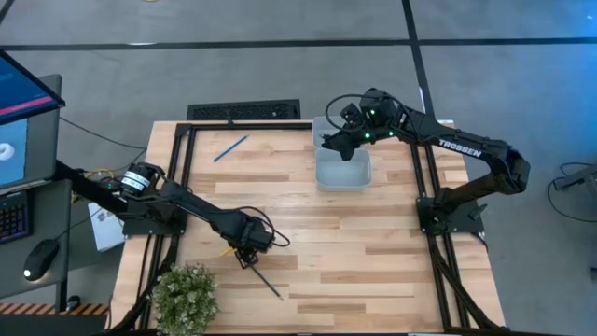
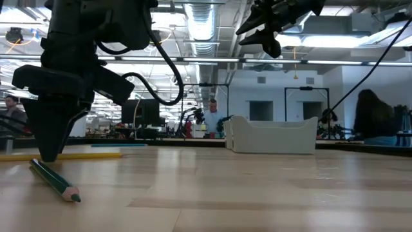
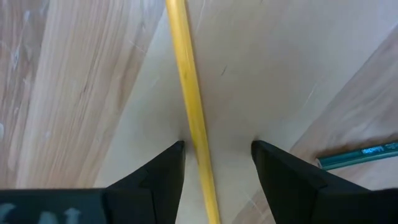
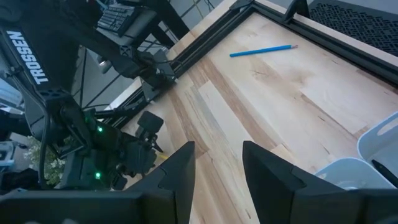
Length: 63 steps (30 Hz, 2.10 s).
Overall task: Sort pens & pencils
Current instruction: Put the yellow pencil into the bottom bin
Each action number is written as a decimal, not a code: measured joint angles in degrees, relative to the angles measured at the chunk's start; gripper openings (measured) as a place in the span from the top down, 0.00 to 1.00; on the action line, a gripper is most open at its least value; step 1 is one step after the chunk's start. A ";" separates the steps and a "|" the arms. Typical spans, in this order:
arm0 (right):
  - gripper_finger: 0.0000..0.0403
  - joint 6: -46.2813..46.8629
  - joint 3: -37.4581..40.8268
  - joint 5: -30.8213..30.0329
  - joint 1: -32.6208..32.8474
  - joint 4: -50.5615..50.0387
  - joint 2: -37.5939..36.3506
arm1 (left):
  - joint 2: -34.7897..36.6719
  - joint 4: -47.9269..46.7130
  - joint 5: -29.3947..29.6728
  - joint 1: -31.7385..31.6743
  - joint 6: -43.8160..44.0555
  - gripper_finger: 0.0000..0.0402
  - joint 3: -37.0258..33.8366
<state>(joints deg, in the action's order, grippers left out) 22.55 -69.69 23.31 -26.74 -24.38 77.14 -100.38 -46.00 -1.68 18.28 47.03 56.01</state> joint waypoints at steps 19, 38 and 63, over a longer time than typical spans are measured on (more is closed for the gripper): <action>0.62 -0.02 0.00 0.00 0.00 -0.02 0.01 | -0.03 2.04 1.19 0.05 -0.26 0.81 0.02; 0.61 -0.48 0.00 0.00 0.00 -0.02 0.00 | -0.07 1.91 3.47 0.03 -0.93 0.96 0.09; 0.61 1.90 0.02 0.64 0.00 -0.36 0.02 | 11.94 -3.43 13.07 -12.29 -14.25 0.98 0.48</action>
<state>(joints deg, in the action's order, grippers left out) 24.45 -69.67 23.95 -26.74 -24.75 77.17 -88.44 -49.43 11.38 5.99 32.79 56.49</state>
